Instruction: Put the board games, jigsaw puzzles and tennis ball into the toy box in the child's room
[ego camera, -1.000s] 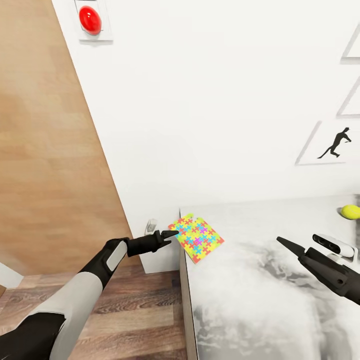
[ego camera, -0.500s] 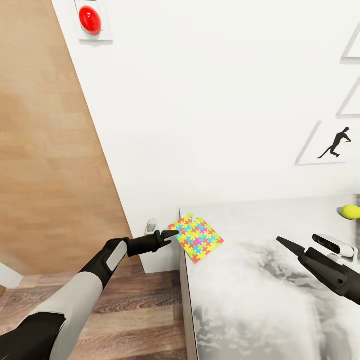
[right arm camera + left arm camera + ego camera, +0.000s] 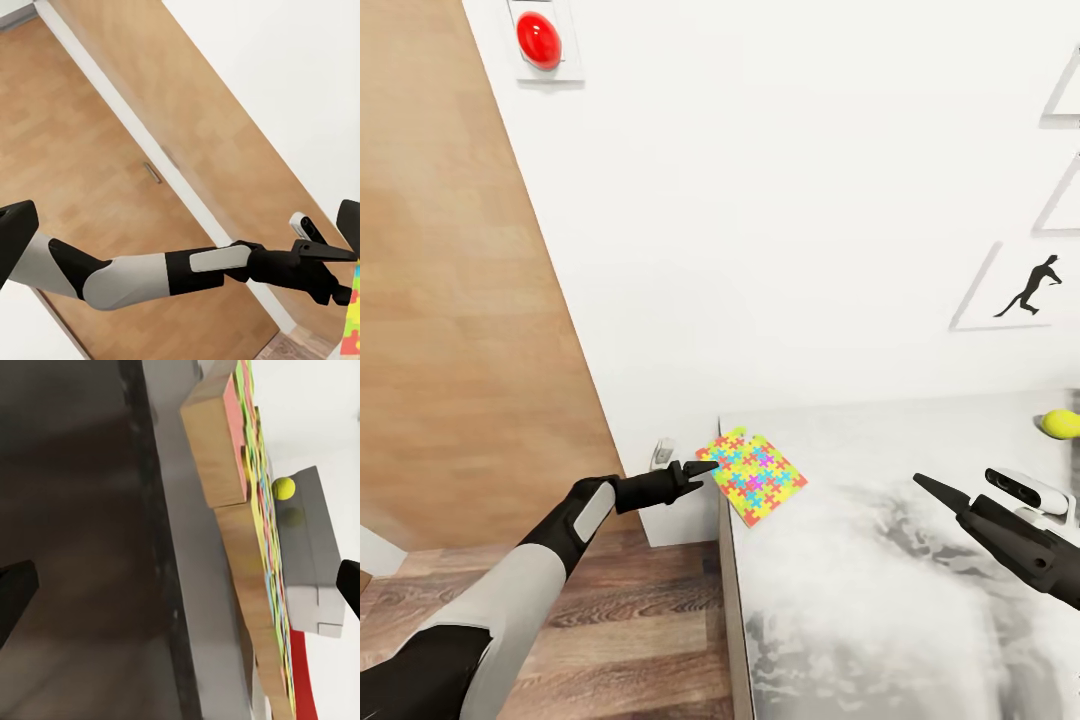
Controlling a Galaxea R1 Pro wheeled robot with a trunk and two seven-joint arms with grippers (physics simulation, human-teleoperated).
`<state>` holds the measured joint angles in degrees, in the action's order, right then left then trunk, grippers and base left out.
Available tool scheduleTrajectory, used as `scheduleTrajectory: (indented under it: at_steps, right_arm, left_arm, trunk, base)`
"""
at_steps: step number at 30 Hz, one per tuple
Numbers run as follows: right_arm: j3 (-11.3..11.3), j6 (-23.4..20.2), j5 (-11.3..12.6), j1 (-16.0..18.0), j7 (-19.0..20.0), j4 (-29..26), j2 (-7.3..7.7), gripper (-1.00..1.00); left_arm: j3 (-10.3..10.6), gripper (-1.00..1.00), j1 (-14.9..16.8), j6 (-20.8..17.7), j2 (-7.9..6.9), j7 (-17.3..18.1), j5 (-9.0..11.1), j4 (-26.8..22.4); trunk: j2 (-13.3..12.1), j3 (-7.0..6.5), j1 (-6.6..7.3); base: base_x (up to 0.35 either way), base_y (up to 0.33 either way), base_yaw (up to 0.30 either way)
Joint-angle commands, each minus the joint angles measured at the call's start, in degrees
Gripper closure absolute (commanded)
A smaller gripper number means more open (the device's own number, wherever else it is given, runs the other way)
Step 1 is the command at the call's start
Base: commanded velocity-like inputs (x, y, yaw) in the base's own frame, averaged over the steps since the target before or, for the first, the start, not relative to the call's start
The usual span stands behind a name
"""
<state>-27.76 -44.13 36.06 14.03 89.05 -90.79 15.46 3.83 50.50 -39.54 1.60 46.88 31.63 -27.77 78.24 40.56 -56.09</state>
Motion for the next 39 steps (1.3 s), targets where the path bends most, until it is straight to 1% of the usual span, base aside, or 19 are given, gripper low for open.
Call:
scheduleTrajectory:
  at_steps: [1, 13, 36, 37, 39]
  right_arm:
    - [-0.01, -0.60, 0.07, 0.03, 0.13, 0.00, 0.01, -1.00]
    - [-0.01, -0.60, 0.08, 0.03, 0.12, 0.00, 0.01, -1.00]
    - [0.03, -0.60, 0.08, 0.03, 0.14, 0.00, 0.01, -1.00]
    - [0.02, -0.60, 0.08, 0.03, 0.15, 0.00, 0.01, -1.00]
    - [0.02, -0.60, 0.07, 0.03, 0.14, 0.00, 0.01, -1.00]
  left_arm:
    - [0.13, -1.00, 0.03, -0.36, -0.02, -0.04, 0.36, 0.00]
    - [0.13, -1.00, 0.03, -0.32, -0.01, -0.04, 0.36, 0.00]
    - [0.13, -1.00, 0.03, -0.27, -0.01, -0.04, 0.36, 0.00]
    - [0.13, 1.00, 0.03, -0.27, -0.01, -0.04, 0.36, 0.00]
    - [0.13, 1.00, 0.03, -0.27, -0.01, -0.04, 0.36, 0.00]
  trunk:
    - [0.03, 0.05, 0.00]
    - [0.03, 0.05, 0.00]
    - [0.03, 0.05, 0.00]
    - [0.03, 0.05, 0.00]
    - [0.03, 0.05, 0.00]
  base:
    - [0.000, -0.068, 0.000]
    - [0.000, -0.111, 0.000]
    - [0.000, -0.009, 0.000]
    - [0.000, 0.000, 0.000]
    - [0.000, 0.000, 0.000]
